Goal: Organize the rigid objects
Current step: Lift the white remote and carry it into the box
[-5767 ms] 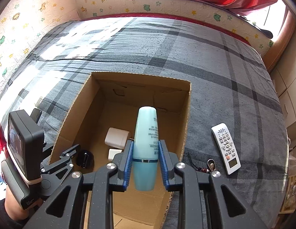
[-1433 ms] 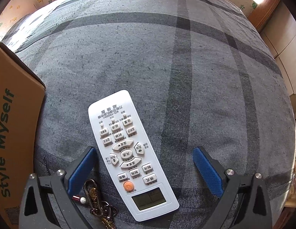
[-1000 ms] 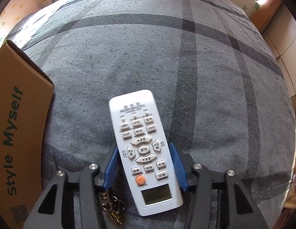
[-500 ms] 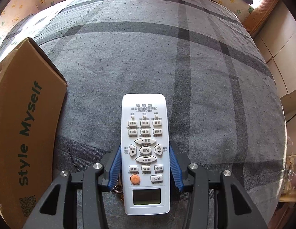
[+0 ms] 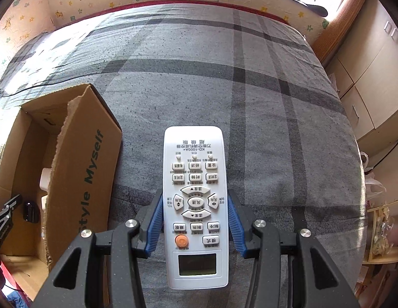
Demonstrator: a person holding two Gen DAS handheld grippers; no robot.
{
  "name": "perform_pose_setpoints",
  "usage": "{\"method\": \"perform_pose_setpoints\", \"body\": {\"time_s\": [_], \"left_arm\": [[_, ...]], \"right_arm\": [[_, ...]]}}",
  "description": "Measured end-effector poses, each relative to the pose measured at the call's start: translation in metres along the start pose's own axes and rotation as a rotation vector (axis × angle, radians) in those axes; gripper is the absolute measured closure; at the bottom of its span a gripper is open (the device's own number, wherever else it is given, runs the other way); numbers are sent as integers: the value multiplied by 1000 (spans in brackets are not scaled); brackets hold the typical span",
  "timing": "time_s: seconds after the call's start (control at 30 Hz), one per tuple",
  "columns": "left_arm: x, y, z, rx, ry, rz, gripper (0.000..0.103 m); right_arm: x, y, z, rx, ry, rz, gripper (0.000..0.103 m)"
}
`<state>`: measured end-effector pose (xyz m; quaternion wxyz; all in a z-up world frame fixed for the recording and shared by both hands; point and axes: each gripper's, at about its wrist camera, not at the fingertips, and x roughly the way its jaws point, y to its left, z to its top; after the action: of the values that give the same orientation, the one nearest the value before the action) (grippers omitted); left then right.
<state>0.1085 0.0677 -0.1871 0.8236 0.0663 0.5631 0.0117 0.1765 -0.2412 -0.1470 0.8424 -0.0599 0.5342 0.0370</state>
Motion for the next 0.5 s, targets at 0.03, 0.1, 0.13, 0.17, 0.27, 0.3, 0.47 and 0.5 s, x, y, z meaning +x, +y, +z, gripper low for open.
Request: {"method": "perform_pose_setpoints", "body": {"time_s": [0.03, 0.1, 0.13, 0.17, 0.27, 0.3, 0.47, 0.5], "left_arm": [[0, 0, 0, -1, -1, 0, 88], [0, 0, 0, -2, -2, 0, 88], [0, 1, 0, -3, -2, -1, 88], [0, 1, 0, -3, -2, -2, 88], [-1, 1, 0, -4, -2, -3, 88], [-1, 1, 0, -4, -2, -3, 88], [0, 2, -1, -5, -2, -8, 88], [0, 3, -1, -5, -3, -9, 88]], "right_arm": [[-4, 2, 0, -2, -5, 1, 53], [-12, 6, 2, -5, -16, -3, 53], [-16, 7, 2, -7, -21, -2, 53], [-20, 9, 2, -7, -25, 0, 53], [-31, 16, 3, -17, -38, 5, 53], [-34, 19, 4, -22, -41, 5, 53], [-47, 36, 7, -41, -66, 17, 53], [-50, 40, 8, -46, -71, 19, 53]]}}
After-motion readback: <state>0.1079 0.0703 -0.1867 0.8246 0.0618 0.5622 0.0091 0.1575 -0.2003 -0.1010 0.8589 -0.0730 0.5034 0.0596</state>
